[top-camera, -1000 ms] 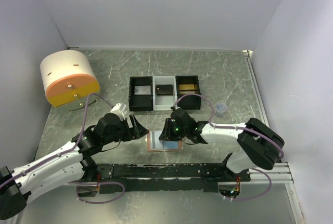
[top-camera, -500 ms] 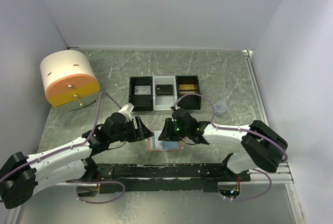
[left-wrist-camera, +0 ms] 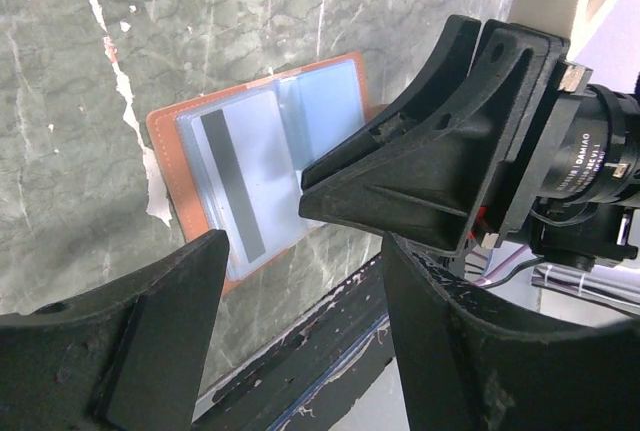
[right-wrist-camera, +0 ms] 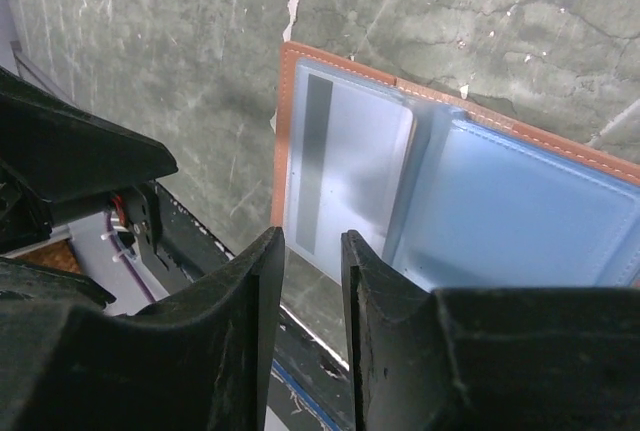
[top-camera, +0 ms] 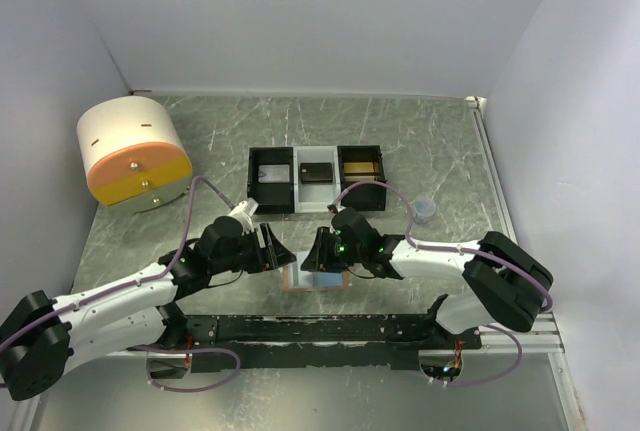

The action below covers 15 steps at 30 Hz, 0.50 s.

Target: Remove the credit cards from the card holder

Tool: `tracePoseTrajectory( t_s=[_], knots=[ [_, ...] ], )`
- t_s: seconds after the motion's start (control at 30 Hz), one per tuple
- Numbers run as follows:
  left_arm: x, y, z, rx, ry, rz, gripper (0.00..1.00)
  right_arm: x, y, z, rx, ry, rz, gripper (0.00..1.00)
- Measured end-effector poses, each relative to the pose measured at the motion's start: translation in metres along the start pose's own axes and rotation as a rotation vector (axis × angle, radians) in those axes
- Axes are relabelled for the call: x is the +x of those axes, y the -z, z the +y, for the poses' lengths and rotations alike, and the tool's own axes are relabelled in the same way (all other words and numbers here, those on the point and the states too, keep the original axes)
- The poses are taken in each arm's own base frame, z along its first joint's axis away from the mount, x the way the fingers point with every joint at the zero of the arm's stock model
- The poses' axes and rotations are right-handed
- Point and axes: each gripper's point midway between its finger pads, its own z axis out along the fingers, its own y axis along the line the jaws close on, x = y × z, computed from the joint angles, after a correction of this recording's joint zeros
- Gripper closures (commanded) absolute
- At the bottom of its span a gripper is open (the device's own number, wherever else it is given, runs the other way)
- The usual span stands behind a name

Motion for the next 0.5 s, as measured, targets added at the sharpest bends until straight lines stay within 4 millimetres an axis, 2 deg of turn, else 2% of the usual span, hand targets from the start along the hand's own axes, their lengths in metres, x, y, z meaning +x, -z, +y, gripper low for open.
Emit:
tracePoseTrajectory(
  t_s=[0.3, 0.5],
  knots=[
    [0.0, 0.001, -0.002, 0.017, 0.009, -0.006, 0.28, -0.001, -0.002, 0.004, -0.018, 0.0, -0.001, 0.74],
    [-0.001, 0.003, -0.004, 0.026, 0.008, -0.013, 0.28, -0.003, -0.003, -0.011, 0.058, 0.001, -0.014, 0.72]
  ],
)
